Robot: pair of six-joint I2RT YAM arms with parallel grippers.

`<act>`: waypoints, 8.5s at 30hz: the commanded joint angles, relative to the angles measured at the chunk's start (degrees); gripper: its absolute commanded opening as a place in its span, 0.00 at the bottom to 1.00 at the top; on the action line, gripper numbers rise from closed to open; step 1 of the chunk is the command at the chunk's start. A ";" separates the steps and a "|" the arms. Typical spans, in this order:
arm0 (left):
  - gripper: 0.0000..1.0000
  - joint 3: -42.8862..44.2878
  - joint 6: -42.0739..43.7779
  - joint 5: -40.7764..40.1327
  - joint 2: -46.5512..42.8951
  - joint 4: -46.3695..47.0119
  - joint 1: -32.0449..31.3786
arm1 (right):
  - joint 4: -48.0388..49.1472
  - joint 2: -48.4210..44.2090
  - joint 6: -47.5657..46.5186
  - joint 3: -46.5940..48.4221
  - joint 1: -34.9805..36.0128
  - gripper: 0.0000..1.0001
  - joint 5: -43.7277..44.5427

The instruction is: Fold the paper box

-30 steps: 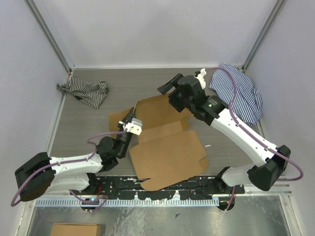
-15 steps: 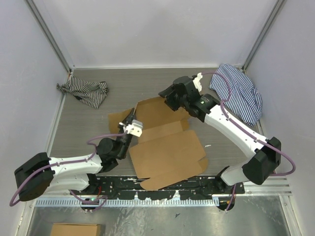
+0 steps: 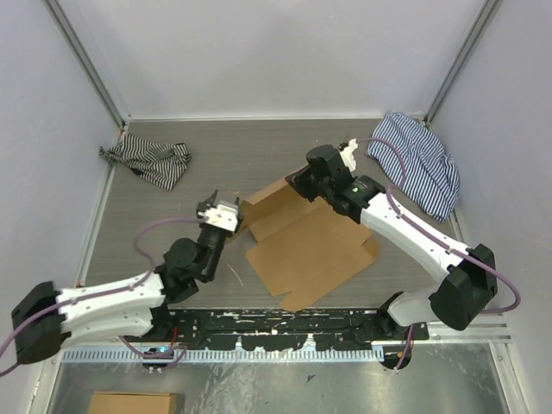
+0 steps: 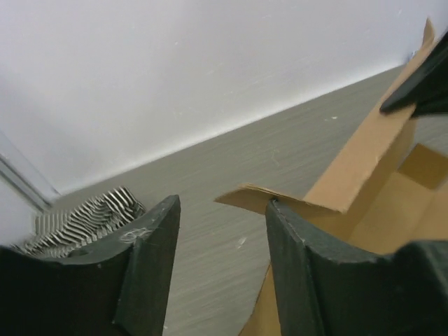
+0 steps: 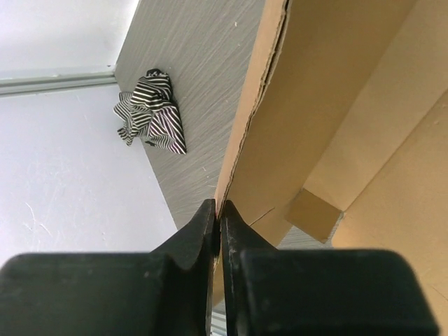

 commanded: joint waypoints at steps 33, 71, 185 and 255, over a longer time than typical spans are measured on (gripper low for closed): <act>0.44 28.75 -49.35 6.46 -11.55 -86.51 -0.35 | 21.00 8.88 -4.63 -1.99 -4.76 0.11 -20.34; 0.58 8.30 -46.53 -1.28 -0.70 -28.34 0.67 | 30.96 7.07 -6.27 -7.18 -6.29 0.03 -31.29; 0.00 29.54 5.76 23.02 2.95 -64.12 10.55 | 22.80 21.58 -47.38 7.81 -44.57 0.59 -38.91; 0.00 35.27 2.65 6.61 18.77 -63.53 10.56 | 22.46 4.80 -63.30 -15.46 -37.46 0.50 -49.79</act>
